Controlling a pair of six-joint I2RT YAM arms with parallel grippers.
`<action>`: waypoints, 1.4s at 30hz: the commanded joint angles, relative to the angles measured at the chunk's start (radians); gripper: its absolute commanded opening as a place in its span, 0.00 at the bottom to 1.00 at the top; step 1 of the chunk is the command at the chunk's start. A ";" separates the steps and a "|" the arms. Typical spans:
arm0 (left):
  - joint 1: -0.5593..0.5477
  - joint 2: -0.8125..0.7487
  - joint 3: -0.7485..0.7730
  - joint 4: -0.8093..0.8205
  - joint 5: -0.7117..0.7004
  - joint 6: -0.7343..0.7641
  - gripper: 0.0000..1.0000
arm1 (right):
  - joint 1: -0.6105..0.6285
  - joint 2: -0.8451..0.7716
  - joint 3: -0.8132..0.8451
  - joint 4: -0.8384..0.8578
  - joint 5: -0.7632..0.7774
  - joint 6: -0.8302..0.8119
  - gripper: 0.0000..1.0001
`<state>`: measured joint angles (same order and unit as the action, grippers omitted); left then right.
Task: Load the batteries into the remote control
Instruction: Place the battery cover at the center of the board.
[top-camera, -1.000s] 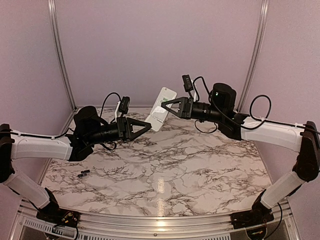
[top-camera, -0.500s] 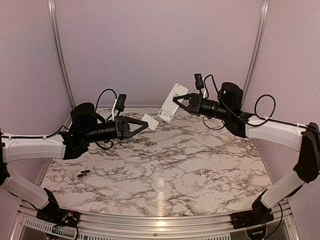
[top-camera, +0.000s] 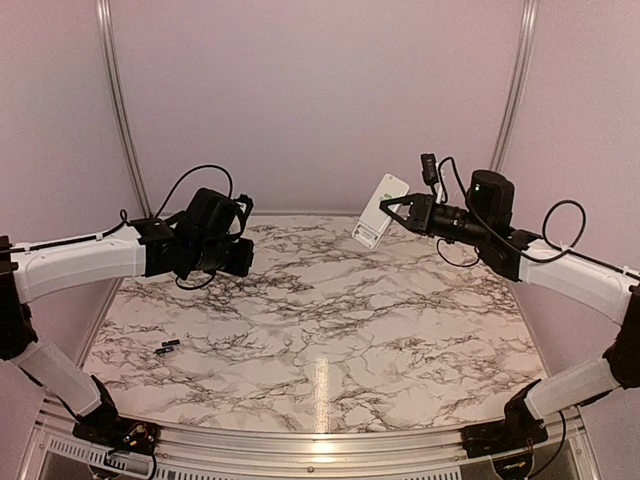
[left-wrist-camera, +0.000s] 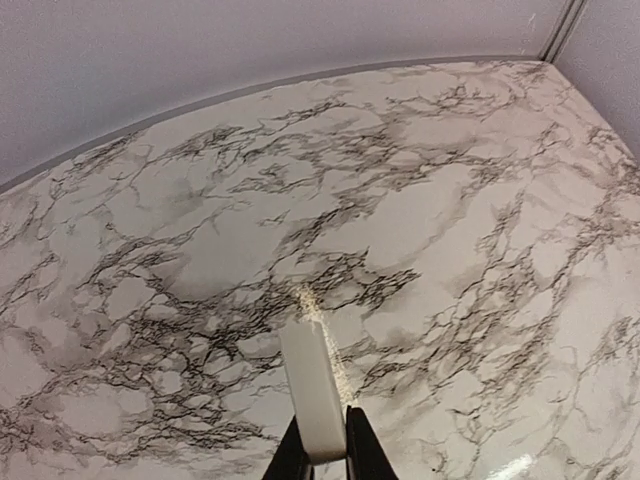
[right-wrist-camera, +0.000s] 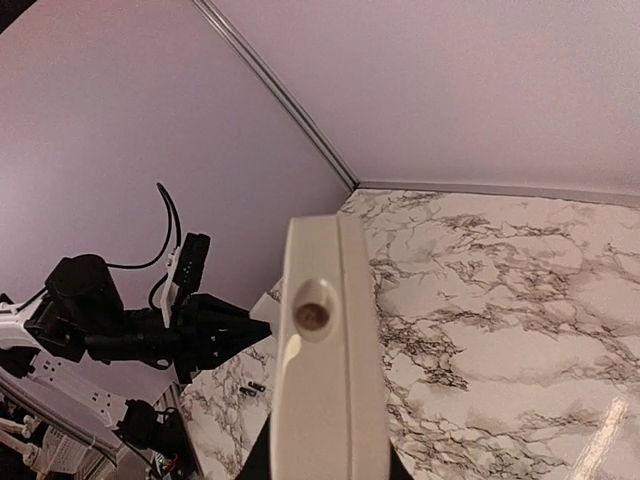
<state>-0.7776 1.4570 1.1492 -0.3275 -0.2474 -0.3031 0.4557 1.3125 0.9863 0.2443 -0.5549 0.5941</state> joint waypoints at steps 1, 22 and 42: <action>-0.002 0.132 0.046 -0.241 -0.284 0.125 0.00 | -0.005 -0.031 -0.033 -0.024 -0.035 -0.032 0.00; -0.061 0.525 0.139 -0.292 -0.474 0.162 0.02 | -0.005 -0.047 -0.081 -0.036 -0.112 -0.060 0.00; -0.074 0.213 0.058 -0.193 -0.059 0.123 0.68 | -0.003 -0.052 -0.122 0.006 -0.143 -0.063 0.00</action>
<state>-0.8555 1.8057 1.2510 -0.5827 -0.4389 -0.1577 0.4553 1.2640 0.8722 0.2092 -0.6678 0.5373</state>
